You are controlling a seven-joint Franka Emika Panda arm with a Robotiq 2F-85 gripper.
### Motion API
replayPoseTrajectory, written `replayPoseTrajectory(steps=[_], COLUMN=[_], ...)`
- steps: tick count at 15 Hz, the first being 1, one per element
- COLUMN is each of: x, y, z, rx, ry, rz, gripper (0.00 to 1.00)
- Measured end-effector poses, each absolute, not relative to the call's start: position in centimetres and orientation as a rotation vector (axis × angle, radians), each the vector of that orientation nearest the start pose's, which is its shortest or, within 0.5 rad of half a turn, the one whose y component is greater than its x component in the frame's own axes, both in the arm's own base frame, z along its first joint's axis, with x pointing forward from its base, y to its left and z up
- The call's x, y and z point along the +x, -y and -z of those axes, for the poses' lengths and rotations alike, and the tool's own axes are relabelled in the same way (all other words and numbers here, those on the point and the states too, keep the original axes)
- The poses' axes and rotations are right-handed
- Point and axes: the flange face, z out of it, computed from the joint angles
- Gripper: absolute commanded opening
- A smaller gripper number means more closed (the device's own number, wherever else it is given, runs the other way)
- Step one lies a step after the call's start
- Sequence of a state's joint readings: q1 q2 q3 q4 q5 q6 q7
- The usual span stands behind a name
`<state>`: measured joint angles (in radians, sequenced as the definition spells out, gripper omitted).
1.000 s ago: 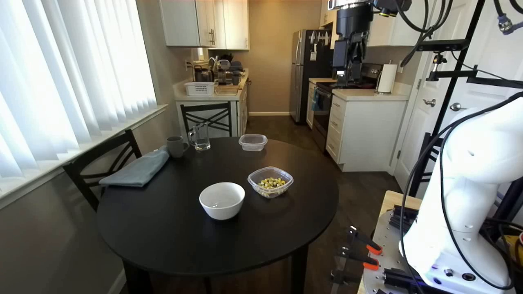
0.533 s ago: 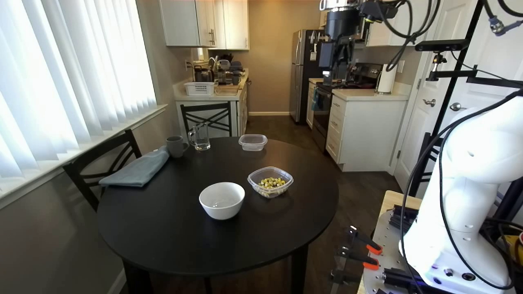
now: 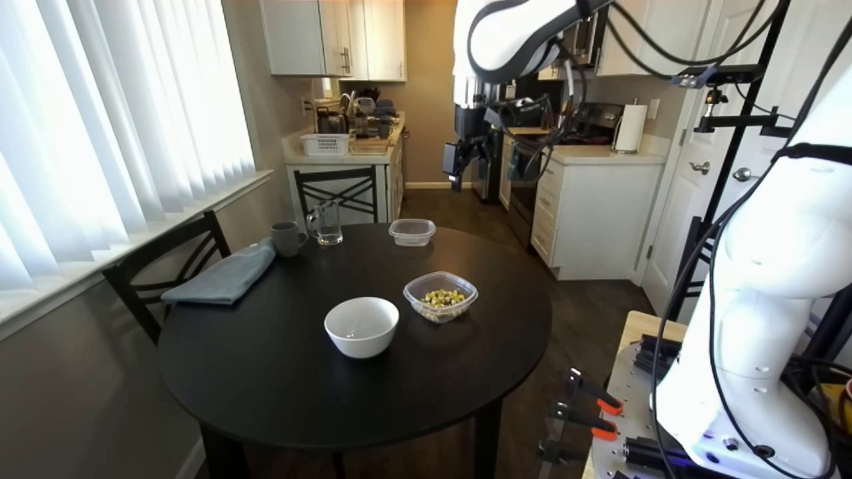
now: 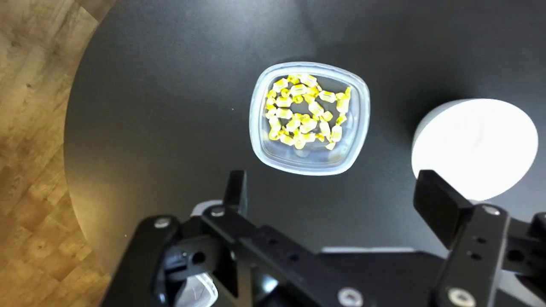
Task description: Pick up the clear lunch box with candy and pour the candy into the white bowl
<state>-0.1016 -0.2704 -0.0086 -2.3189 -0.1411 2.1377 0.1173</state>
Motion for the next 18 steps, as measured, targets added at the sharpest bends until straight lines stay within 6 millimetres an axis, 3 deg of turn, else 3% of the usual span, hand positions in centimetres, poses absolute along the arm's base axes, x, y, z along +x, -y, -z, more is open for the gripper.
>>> replayPoseTrajectory(steps=[4, 6, 12, 16, 18], x=[52.5, 53.7, 53.3, 53.4, 54.0], y=[6.7, 6.9, 6.8, 6.7, 5.9], z=[-38.6, -36.8, -38.8, -38.5, -36.8], rx=[-3.289, -3.287, -3.289, -3.278, -3.204], ry=[-0.278, -0.276, -0.281, -0.285, -0.320], rz=[-0.101, -0.142, -0.088, -0.084, -0.087], gripper=[1.00, 1.00, 1.00, 1.00, 1.00])
